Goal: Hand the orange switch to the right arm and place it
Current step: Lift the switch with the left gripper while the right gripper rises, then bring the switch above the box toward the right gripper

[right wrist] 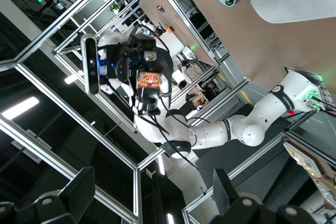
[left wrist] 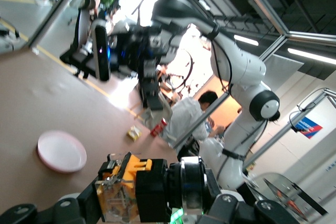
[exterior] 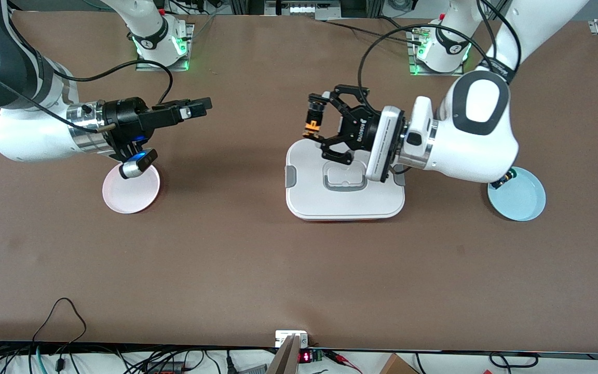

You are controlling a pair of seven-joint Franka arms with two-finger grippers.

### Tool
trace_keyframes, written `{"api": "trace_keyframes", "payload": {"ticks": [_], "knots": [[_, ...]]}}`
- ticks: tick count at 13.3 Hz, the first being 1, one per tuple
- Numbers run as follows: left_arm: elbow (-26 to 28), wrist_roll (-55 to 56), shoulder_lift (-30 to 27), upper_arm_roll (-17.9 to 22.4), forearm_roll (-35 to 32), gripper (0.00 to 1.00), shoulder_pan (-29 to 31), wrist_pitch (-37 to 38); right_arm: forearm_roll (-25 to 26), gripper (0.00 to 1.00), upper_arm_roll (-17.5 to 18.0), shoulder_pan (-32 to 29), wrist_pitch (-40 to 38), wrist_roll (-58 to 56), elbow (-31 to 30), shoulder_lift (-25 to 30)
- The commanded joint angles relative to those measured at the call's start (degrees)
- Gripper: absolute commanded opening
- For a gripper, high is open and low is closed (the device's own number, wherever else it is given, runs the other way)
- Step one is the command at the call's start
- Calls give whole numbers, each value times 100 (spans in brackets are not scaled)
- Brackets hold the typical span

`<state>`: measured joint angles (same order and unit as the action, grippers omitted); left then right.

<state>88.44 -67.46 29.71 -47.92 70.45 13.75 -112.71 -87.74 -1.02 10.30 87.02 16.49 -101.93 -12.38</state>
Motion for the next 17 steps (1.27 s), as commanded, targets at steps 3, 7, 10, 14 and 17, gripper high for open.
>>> {"api": "trace_keyframes", "payload": {"ticks": [3, 7, 10, 14, 17], "knots": [[420, -636, -9, -1008, 627, 31, -179, -2182, -463, 100, 14, 471, 657, 170, -143, 61], [420, -645, 0, -1008, 944, 31, -303, -2273, -490, 100, 14, 649, 896, 162, -135, 35], [420, -645, 0, -1008, 944, 31, -312, -2282, -665, 100, 14, 657, 896, 179, -134, -36], [420, -654, 9, -1008, 944, 31, -312, -2273, -780, 100, 23, 789, 896, 619, -135, -10], [429, -645, 9, -1008, 944, 31, -312, -2273, -780, 100, 32, 798, 896, 575, -135, -10]]}}
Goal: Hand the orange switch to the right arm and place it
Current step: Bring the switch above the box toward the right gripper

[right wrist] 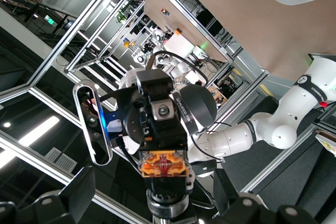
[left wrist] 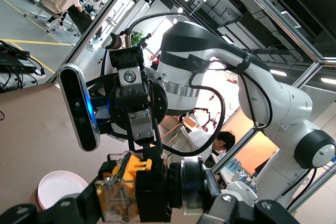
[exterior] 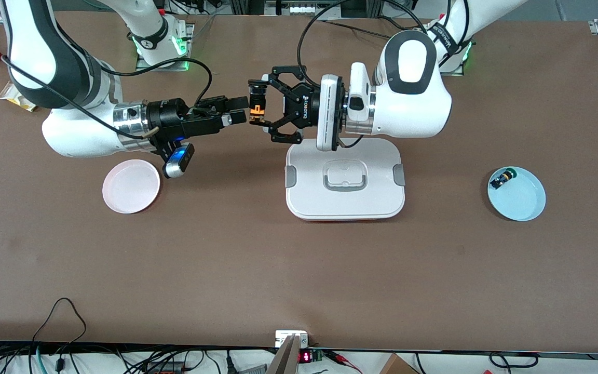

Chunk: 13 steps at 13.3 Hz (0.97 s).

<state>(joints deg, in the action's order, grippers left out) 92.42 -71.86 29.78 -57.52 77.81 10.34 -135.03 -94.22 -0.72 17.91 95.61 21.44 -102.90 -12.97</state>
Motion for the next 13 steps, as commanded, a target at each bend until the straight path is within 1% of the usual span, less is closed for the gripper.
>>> {"api": "trace_keyframes", "payload": {"ticks": [1, 2, 6, 10, 13], "knots": [[22, -214, 1, -49, 209, 31, 30, -41, -123, 100, 10, 37, 36, 71, -37, 49], [30, -206, 1, -49, 209, 31, 30, -41, -123, 99, 10, 46, 28, 36, -55, 40], [22, -206, 1, -49, 209, 31, 30, -41, -114, 88, 10, 73, 80, 27, -55, 31], [30, -206, 1, -49, 209, 31, 39, -41, -123, 86, 10, 73, 107, 19, -46, 14], [22, -206, 1, -49, 209, 31, 39, -32, -132, 79, 10, 81, 185, -113, -46, 5]]}}
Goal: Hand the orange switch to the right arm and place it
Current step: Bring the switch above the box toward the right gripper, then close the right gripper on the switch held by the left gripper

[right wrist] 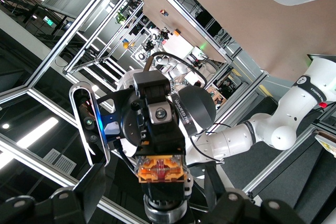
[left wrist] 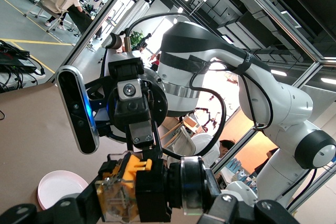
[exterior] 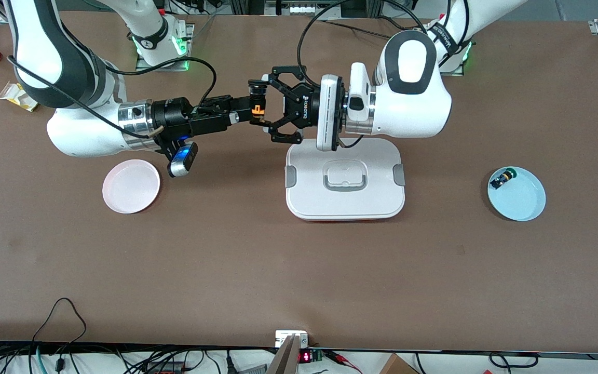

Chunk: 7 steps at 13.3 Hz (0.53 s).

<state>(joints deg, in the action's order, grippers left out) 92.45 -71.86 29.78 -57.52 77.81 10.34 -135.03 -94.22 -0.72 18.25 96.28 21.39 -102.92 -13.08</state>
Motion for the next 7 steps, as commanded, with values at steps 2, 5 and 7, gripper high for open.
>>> {"api": "trace_keyframes", "payload": {"ticks": [2, 5, 7], "knots": [[27, -206, 1, -49, 209, 31, 47, -32, -140, 70, 10, 56, 154, -108, -44, 16], [27, -206, 1, -58, 209, 31, 48, -32, -149, 35, 10, 56, 225, -117, -44, 16], [27, -206, 1, -58, 209, 31, 48, -32, -140, 25, 10, 82, 242, -152, -44, 16]]}}
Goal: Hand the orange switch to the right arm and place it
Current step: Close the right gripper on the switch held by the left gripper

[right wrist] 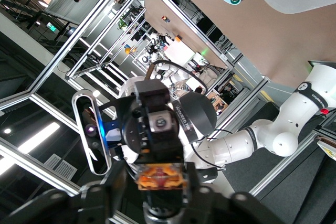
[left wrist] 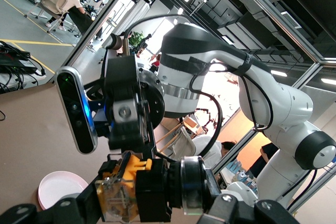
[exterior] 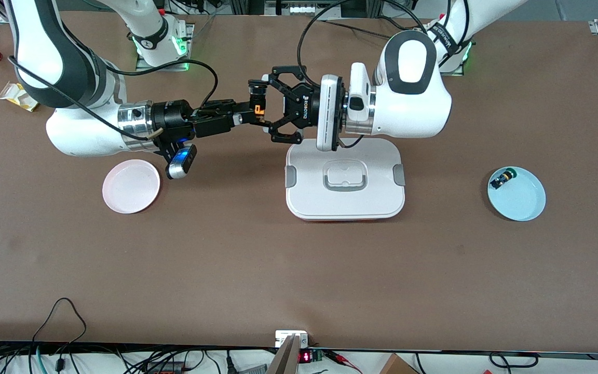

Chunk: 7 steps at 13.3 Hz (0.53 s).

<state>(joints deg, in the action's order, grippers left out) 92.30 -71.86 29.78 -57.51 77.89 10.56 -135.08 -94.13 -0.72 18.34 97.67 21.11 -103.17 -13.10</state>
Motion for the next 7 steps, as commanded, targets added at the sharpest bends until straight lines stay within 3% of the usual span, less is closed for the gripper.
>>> {"api": "trace_keyframes", "payload": {"ticks": [1, 5, 6, 7], "knots": [[42, -206, 2, -58, 201, 31, 26, -28, -158, 23, 11, 100, 103, -168, -10, 26], [42, -206, 2, -58, 201, 32, 26, -28, -228, 19, 11, 135, 111, -370, -1, 26], [42, -197, 2, -58, 201, 36, 34, -28, -228, 19, 11, 135, 103, -379, -10, 26], [42, -206, -7, -58, 201, 79, 34, -28, -228, 19, 11, 126, 103, -379, -1, 26]]}}
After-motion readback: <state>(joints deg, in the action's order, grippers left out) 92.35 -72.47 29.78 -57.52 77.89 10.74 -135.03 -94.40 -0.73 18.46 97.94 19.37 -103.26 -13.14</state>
